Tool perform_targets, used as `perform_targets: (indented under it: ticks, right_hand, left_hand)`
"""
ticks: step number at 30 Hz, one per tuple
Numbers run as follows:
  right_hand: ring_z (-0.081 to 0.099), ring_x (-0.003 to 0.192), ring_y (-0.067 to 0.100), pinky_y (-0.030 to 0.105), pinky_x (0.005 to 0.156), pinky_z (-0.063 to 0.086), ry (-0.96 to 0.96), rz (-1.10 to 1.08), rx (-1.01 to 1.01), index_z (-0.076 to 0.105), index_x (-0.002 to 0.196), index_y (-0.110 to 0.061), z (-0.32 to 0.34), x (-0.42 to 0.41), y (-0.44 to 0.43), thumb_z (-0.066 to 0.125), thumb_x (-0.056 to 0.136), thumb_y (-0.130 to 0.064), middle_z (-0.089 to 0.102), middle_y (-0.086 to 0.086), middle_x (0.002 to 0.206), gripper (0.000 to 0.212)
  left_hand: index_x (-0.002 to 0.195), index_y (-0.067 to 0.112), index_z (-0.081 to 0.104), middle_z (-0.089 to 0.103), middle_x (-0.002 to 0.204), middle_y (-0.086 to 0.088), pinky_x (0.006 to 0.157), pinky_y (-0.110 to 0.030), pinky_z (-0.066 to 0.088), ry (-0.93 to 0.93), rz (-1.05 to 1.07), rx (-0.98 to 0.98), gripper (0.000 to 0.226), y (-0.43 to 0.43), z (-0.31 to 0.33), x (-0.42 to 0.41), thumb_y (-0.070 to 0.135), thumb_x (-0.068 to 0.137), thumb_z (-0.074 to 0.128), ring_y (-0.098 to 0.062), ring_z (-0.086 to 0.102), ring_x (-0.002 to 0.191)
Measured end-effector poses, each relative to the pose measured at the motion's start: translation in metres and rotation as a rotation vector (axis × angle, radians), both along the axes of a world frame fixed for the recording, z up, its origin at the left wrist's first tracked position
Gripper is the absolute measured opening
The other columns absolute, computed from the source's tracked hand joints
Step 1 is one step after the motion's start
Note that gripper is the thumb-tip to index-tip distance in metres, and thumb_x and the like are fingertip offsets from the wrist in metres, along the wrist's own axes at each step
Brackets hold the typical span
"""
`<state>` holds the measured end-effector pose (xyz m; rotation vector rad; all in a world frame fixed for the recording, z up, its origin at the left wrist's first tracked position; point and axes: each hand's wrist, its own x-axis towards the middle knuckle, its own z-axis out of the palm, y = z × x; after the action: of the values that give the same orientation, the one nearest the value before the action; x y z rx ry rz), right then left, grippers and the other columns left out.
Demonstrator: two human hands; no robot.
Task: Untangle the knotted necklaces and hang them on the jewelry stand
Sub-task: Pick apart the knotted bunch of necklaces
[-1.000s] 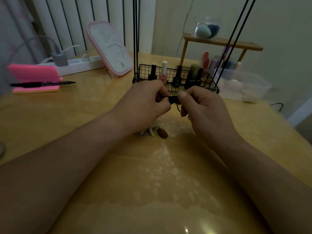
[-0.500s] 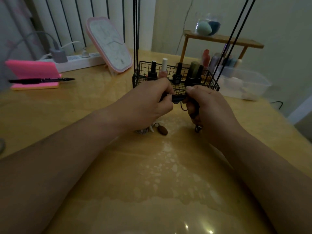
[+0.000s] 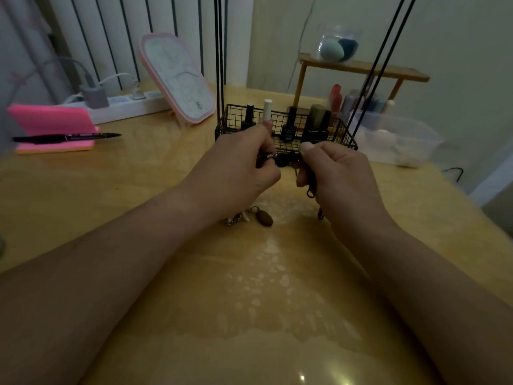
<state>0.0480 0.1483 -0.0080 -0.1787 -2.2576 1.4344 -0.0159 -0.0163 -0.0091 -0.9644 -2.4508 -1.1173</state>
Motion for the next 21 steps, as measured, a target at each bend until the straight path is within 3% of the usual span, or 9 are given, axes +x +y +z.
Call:
perform_targets:
  ticks: [2, 6, 9, 11, 15, 18, 21]
  right_hand:
    - [0.047, 0.051, 0.002, 0.017, 0.049, 0.037, -0.070, 0.058, -0.041, 0.070, 0.084, -0.010, 0.002, -0.002, 0.004, 0.053, 0.107, -0.031, 0.059, -0.006, 0.060, 0.035]
    - [0.036, 0.049, 0.010, 0.028, 0.049, 0.028, -0.294, 0.363, -0.165, 0.066, 0.083, -0.015, 0.010, 0.001, 0.021, 0.053, 0.106, -0.032, 0.046, 0.000, 0.061, 0.032]
    - [0.037, 0.052, 0.014, 0.028, 0.050, 0.030, -0.413, 0.500, -0.052, 0.075, 0.084, -0.027, 0.013, 0.006, 0.031, 0.050, 0.106, -0.045, 0.050, 0.003, 0.066, 0.038]
    - [0.040, 0.056, 0.016, 0.032, 0.055, 0.033, -0.421, 0.473, 0.039, 0.077, 0.089, -0.035, 0.014, 0.008, 0.031, 0.047, 0.103, -0.056, 0.054, 0.001, 0.070, 0.039]
    - [0.049, 0.060, 0.009, 0.032, 0.059, 0.039, -0.302, 0.309, 0.110, 0.068, 0.103, -0.027, 0.011, 0.002, 0.031, 0.055, 0.097, -0.062, 0.064, -0.005, 0.078, 0.038]
    - [0.052, 0.063, 0.009, 0.030, 0.061, 0.042, -0.231, 0.223, 0.131, 0.068, 0.100, -0.025, 0.009, 0.000, 0.031, 0.060, 0.098, -0.055, 0.064, -0.006, 0.077, 0.030]
    - [0.043, 0.055, 0.009, 0.025, 0.054, 0.037, -0.160, 0.183, 0.063, 0.075, 0.092, -0.017, 0.013, 0.002, 0.036, 0.058, 0.101, -0.049, 0.050, -0.002, 0.062, 0.037]
  left_hand:
    - [0.102, 0.018, 0.064, 0.050, 0.093, 0.018, 0.065, 0.001, 0.036, 0.036, -0.029, 0.018, 0.007, -0.002, 0.002, -0.001, 0.016, 0.097, 0.066, -0.009, 0.055, 0.106]
    - [0.104, 0.020, 0.066, 0.066, 0.076, 0.009, 0.057, -0.015, 0.049, -0.093, -0.171, 0.027, 0.007, -0.009, 0.006, -0.002, 0.015, 0.100, 0.065, -0.007, 0.066, 0.065]
    - [0.099, 0.019, 0.066, 0.069, 0.068, 0.003, 0.050, -0.021, 0.047, -0.302, -0.231, 0.070, 0.010, -0.011, 0.012, -0.002, 0.009, 0.100, 0.062, -0.011, 0.061, 0.053]
    - [0.096, 0.014, 0.066, 0.069, 0.070, -0.002, 0.048, -0.024, 0.046, -0.465, -0.268, 0.150, 0.012, -0.013, 0.015, -0.003, 0.005, 0.101, 0.058, -0.016, 0.058, 0.052]
    - [0.093, 0.008, 0.061, 0.064, 0.070, -0.007, 0.053, -0.031, 0.038, -0.622, -0.308, 0.305, 0.016, -0.018, 0.018, -0.009, 0.004, 0.101, 0.048, -0.020, 0.051, 0.052]
    - [0.095, 0.006, 0.058, 0.060, 0.068, -0.007, 0.050, -0.029, 0.038, -0.657, -0.304, 0.307, 0.010, -0.020, 0.018, -0.012, 0.011, 0.097, 0.051, -0.021, 0.047, 0.051]
    - [0.097, -0.003, 0.056, 0.056, 0.060, -0.002, 0.052, -0.031, 0.034, -0.611, -0.219, 0.219, 0.016, -0.021, 0.015, -0.015, 0.013, 0.095, 0.055, -0.021, 0.043, 0.050]
